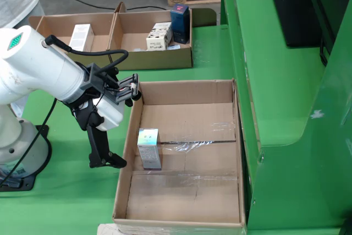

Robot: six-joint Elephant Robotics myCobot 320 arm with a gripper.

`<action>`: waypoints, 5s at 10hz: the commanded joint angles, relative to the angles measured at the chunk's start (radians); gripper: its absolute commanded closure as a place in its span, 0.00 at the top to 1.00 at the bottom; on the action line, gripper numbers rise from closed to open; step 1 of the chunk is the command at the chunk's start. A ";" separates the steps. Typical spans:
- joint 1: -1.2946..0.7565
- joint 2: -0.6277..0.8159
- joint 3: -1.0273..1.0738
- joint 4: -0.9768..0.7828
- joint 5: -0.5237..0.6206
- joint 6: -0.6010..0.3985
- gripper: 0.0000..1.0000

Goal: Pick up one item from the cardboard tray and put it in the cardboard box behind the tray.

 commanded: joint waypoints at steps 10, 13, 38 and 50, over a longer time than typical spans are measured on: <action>0.000 0.018 0.026 0.012 0.000 -0.001 1.00; 0.000 0.018 0.026 0.012 0.000 -0.001 1.00; 0.129 -0.203 0.190 -0.020 -0.021 0.097 1.00; 0.100 -0.331 0.239 -0.005 0.024 0.090 1.00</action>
